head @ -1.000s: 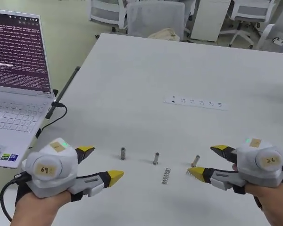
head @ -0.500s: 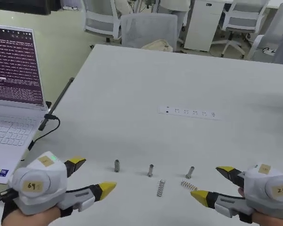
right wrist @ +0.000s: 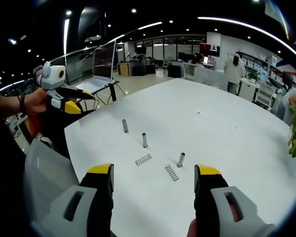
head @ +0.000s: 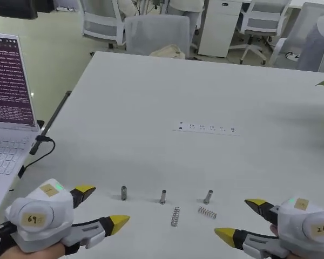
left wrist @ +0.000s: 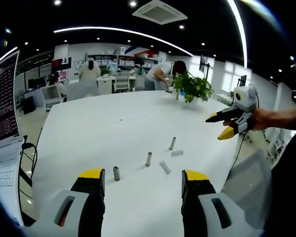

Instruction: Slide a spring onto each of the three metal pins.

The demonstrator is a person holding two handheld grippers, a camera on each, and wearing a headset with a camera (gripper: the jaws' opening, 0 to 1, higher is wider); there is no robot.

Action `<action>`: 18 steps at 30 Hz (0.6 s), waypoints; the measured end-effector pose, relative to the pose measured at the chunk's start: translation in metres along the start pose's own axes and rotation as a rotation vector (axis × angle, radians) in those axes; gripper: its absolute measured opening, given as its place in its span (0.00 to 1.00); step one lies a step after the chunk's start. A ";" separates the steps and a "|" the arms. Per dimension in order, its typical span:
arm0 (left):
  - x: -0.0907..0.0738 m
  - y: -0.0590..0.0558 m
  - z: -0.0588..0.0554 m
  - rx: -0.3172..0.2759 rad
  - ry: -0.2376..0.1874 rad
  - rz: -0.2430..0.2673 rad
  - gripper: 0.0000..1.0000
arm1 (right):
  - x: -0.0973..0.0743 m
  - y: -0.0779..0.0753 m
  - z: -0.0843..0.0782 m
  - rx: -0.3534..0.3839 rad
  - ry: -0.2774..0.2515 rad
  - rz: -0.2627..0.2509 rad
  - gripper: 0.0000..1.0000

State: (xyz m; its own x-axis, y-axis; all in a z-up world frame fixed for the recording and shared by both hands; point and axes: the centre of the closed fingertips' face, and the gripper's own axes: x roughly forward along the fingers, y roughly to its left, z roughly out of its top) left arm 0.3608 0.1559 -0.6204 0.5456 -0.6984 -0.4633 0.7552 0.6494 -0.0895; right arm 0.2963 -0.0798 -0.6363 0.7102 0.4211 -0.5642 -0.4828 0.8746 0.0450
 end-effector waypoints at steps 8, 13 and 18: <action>0.023 -0.013 -0.001 0.019 0.018 -0.055 0.58 | 0.000 -0.003 -0.003 0.006 0.008 0.000 0.65; 0.038 -0.019 -0.004 0.029 0.038 -0.085 0.57 | -0.001 -0.003 -0.005 0.010 0.016 0.003 0.65; 0.050 -0.027 -0.007 0.030 0.054 -0.110 0.56 | -0.002 -0.003 -0.007 0.021 0.017 0.004 0.65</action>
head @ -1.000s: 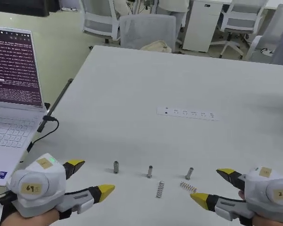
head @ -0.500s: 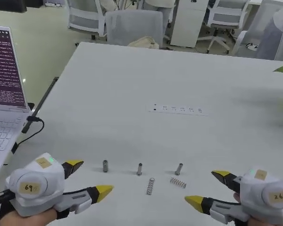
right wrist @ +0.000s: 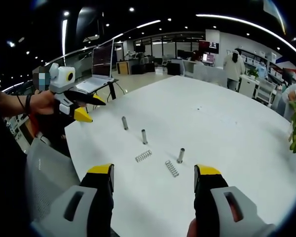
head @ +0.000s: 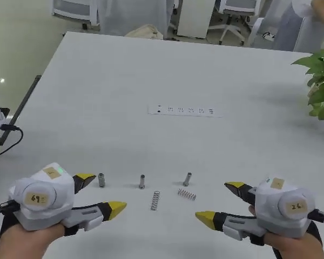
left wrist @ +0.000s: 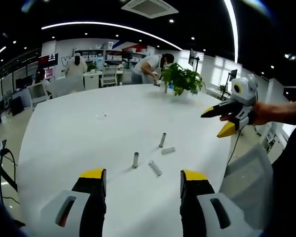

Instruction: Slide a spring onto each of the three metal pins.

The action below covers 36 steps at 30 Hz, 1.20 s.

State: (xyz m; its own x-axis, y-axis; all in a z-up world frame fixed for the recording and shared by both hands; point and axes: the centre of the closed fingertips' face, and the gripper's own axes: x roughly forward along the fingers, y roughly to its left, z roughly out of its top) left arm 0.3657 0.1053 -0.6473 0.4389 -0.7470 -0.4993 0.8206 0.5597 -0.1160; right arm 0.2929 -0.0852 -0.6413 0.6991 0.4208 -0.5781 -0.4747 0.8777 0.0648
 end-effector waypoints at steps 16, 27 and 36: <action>0.047 -0.023 -0.028 0.024 0.097 -0.097 0.54 | -0.001 0.002 -0.006 0.007 0.011 0.005 0.65; 0.077 -0.036 -0.042 0.012 0.131 -0.134 0.50 | -0.011 0.005 -0.009 0.011 0.015 0.003 0.64; 0.101 -0.040 -0.054 -0.008 0.161 -0.133 0.45 | -0.012 0.004 -0.010 0.028 0.007 -0.003 0.64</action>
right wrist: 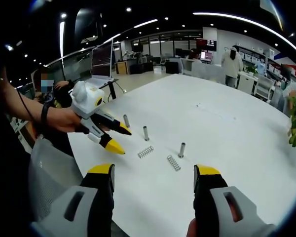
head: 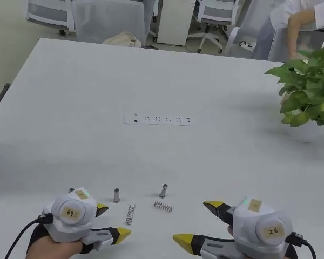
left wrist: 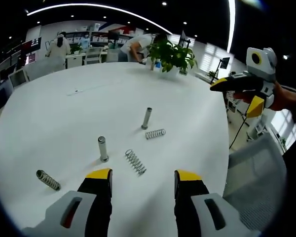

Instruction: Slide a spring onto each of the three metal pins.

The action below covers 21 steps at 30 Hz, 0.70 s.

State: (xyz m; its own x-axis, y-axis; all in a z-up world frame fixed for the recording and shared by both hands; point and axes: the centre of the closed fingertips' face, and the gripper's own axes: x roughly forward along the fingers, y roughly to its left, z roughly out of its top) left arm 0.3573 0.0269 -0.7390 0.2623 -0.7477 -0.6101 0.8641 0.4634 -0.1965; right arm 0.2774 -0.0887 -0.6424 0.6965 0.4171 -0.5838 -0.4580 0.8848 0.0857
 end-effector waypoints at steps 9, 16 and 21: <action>0.022 0.001 -0.002 -0.048 0.004 0.009 0.37 | -0.002 -0.003 -0.003 0.012 -0.005 -0.003 0.63; 0.040 0.008 -0.004 -0.079 -0.002 0.048 0.33 | -0.004 -0.005 -0.009 0.016 0.009 -0.002 0.63; 0.051 0.007 -0.007 -0.088 0.005 0.063 0.29 | -0.006 -0.007 -0.009 0.023 0.006 -0.009 0.63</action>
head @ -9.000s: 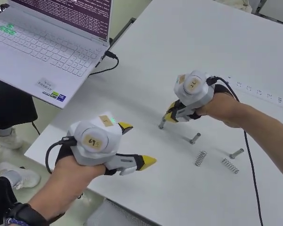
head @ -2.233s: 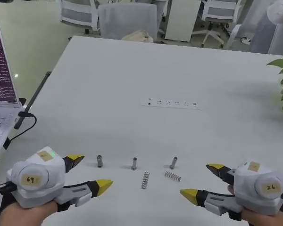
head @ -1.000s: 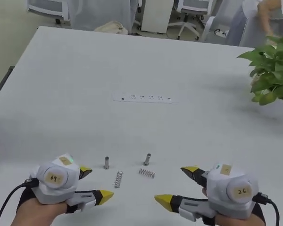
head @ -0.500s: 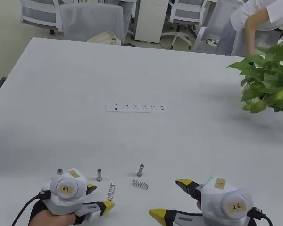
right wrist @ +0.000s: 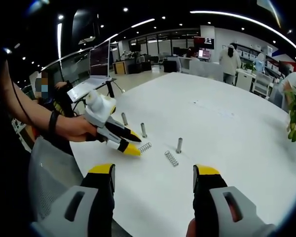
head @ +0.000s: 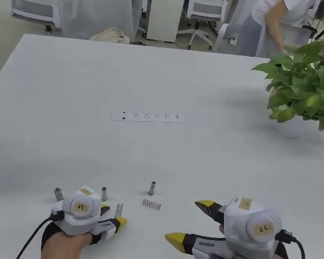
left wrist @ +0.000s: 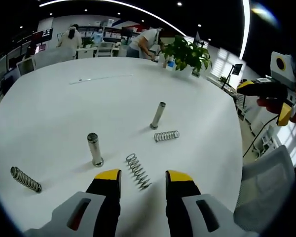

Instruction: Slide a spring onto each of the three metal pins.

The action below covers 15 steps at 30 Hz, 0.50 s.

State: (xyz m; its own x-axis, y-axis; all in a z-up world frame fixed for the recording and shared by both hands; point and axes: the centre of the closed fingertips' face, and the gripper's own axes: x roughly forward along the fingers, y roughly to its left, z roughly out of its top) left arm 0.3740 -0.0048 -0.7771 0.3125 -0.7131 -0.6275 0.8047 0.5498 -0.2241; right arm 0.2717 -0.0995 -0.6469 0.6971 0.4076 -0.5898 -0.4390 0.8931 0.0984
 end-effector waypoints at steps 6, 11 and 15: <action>0.003 0.003 -0.008 0.027 0.029 0.045 0.21 | -0.002 -0.004 -0.001 0.005 0.000 -0.007 0.63; 0.004 0.010 -0.008 0.120 0.040 0.082 0.07 | -0.002 -0.004 -0.003 0.003 0.006 -0.008 0.63; 0.002 0.013 -0.010 0.157 0.047 0.096 0.03 | -0.002 -0.002 -0.004 0.006 0.006 -0.005 0.63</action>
State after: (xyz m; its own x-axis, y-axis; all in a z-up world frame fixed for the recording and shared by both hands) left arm 0.3801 0.0049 -0.7883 0.3711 -0.6376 -0.6751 0.8421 0.5375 -0.0448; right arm 0.2689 -0.1030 -0.6493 0.6957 0.4022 -0.5952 -0.4323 0.8962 0.1003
